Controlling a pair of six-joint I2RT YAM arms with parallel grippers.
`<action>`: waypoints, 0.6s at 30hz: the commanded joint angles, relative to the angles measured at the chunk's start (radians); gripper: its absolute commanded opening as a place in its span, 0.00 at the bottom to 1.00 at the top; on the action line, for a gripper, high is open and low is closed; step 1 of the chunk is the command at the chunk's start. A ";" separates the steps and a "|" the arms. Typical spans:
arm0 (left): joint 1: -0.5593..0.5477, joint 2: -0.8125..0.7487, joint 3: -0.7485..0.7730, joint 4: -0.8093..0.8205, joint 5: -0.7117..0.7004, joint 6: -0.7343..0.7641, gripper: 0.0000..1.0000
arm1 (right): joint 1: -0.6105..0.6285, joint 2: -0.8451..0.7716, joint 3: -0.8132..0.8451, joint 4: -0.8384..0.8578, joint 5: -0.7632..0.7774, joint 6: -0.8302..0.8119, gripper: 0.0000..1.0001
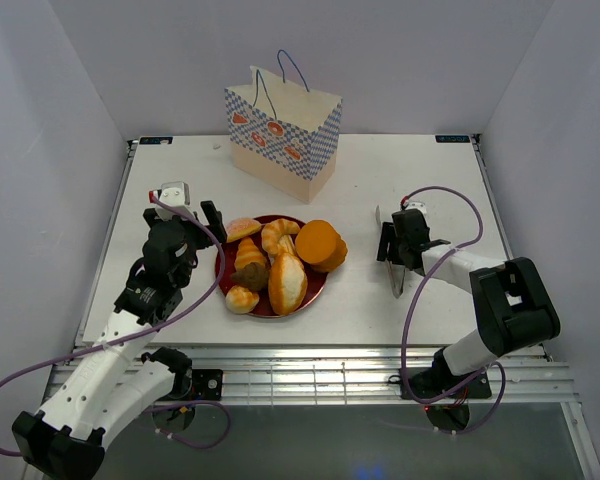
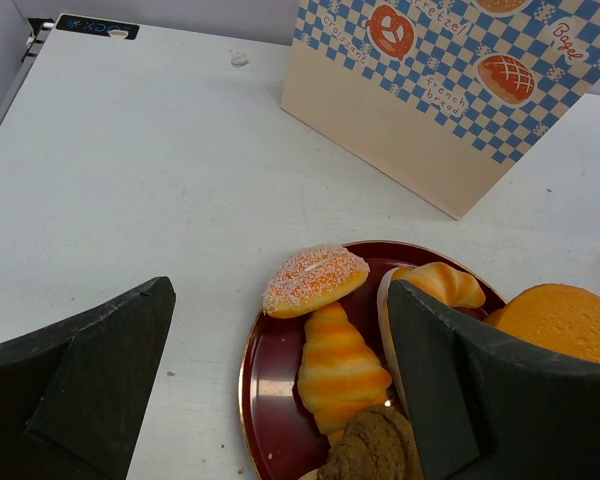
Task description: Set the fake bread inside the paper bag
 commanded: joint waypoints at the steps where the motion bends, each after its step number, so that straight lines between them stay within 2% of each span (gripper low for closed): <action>1: -0.004 -0.006 0.015 -0.001 -0.013 0.005 0.98 | 0.011 0.032 0.007 -0.085 -0.006 0.025 0.73; 4: -0.004 -0.002 0.014 0.000 -0.024 0.006 0.98 | 0.011 0.016 0.008 -0.100 -0.003 0.018 0.68; 10: -0.004 0.001 0.015 0.000 -0.013 0.006 0.98 | 0.011 0.004 0.037 -0.145 0.018 0.004 0.64; 18: -0.004 -0.003 0.020 -0.007 -0.037 -0.001 0.98 | 0.018 -0.100 0.094 -0.266 0.009 -0.054 0.63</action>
